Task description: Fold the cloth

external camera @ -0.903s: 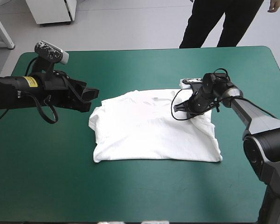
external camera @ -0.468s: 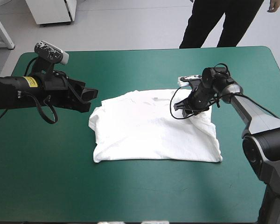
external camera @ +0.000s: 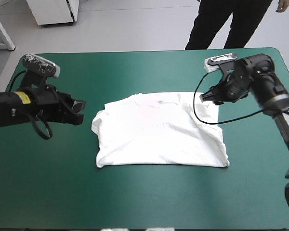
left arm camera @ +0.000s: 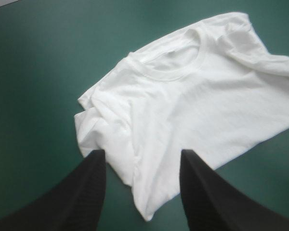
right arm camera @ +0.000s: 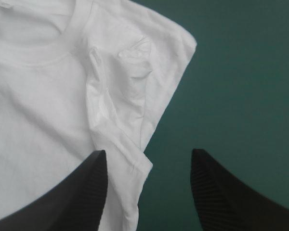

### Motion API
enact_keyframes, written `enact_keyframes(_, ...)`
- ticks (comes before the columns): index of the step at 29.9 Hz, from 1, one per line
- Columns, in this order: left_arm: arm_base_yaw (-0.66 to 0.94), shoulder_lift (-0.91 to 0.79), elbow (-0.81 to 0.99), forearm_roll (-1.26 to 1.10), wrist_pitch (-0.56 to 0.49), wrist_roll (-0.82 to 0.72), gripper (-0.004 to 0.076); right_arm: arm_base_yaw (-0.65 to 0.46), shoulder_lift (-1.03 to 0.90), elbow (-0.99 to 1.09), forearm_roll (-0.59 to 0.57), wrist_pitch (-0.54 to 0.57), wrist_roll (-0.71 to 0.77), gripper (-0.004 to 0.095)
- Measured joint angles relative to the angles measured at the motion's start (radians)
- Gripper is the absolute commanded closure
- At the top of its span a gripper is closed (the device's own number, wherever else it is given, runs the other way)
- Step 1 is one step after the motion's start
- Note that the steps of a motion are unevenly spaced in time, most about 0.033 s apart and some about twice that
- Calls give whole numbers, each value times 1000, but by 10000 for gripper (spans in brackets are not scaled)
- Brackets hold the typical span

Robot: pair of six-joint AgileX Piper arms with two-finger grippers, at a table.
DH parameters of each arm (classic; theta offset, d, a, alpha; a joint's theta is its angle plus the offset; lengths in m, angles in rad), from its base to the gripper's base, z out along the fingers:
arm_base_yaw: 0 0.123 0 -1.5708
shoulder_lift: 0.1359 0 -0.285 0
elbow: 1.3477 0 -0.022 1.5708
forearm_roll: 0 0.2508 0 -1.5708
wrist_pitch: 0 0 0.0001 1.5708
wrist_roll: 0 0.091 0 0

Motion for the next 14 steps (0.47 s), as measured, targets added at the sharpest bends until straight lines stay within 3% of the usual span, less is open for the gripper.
enact_keyframes(7,0,-189,216,43,0,-35,326,0,-203,0,-16,44,59,403)
enact_keyframes(14,0,-219,404,40,0,-50,289,0,-369,117,-44,44,131,403)
